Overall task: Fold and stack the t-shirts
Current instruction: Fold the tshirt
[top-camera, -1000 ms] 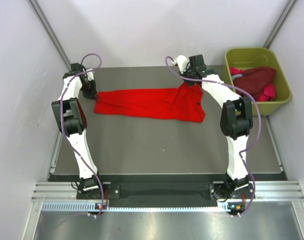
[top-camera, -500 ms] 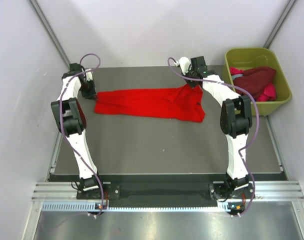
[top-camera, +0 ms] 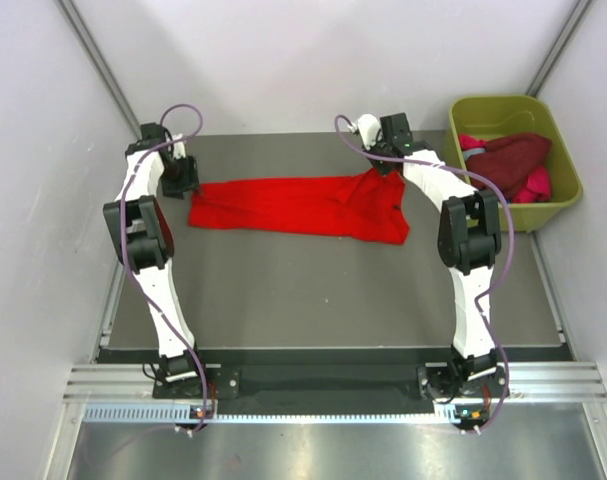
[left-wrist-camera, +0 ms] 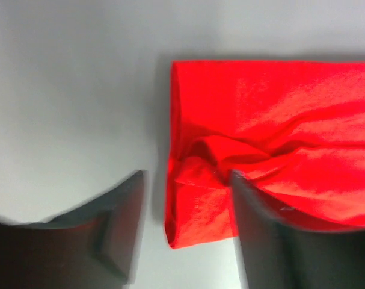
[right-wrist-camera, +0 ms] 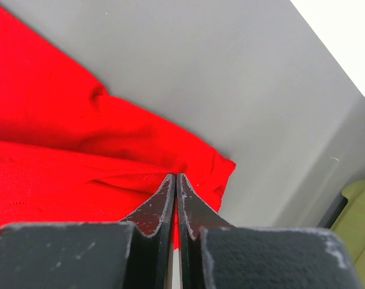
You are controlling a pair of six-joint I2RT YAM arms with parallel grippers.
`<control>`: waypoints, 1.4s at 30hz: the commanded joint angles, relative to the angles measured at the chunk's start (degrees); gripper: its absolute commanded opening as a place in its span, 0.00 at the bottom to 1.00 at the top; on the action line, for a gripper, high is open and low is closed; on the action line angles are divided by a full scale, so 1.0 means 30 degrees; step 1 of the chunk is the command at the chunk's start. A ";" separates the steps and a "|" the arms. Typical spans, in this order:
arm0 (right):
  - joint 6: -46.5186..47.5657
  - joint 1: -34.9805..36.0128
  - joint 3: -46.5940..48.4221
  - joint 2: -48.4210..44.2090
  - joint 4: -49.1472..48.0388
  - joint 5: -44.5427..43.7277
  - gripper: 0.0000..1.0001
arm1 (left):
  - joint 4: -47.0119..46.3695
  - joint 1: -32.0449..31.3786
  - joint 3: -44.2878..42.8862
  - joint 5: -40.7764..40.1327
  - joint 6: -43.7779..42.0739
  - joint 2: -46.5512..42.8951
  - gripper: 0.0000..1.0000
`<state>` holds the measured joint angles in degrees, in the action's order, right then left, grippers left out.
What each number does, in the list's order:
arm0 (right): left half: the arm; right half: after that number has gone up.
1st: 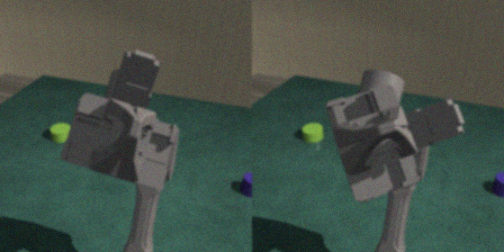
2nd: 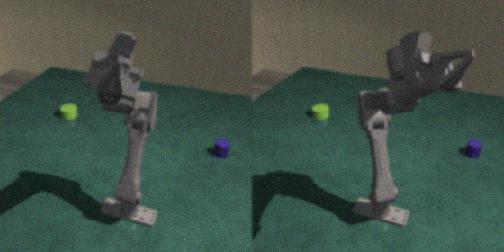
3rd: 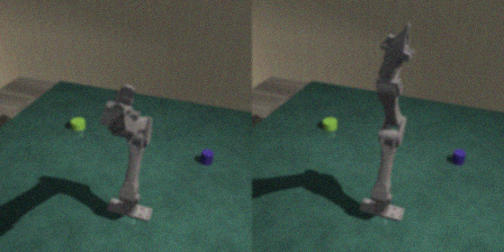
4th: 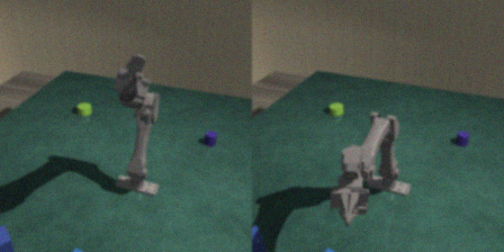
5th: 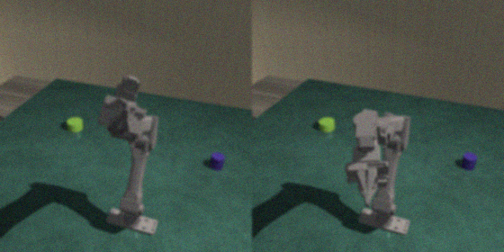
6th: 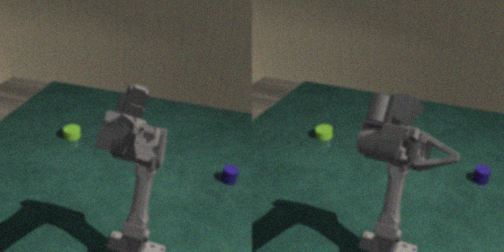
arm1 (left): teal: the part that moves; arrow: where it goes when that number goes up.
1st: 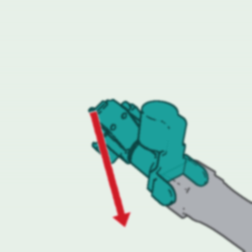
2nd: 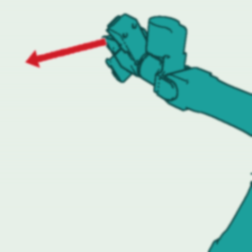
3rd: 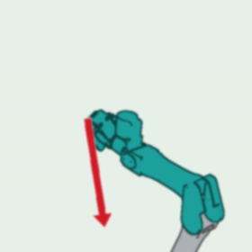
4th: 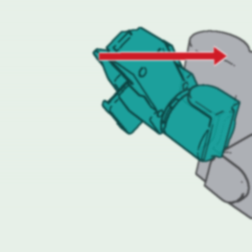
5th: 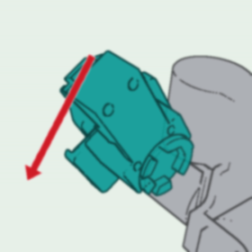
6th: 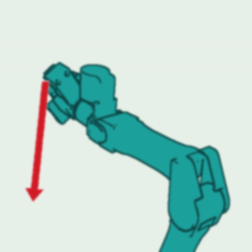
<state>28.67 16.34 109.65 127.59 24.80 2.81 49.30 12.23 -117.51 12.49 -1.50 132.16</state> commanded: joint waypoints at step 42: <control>-0.0356 0.0472 0.0366 -0.0167 -0.1146 -0.0496 0.00 | 0.0238 0.0230 0.4014 0.0085 -0.0233 -0.2392 0.49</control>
<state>28.23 17.23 109.62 127.68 24.32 2.26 50.54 11.94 -103.53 13.96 -1.17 125.75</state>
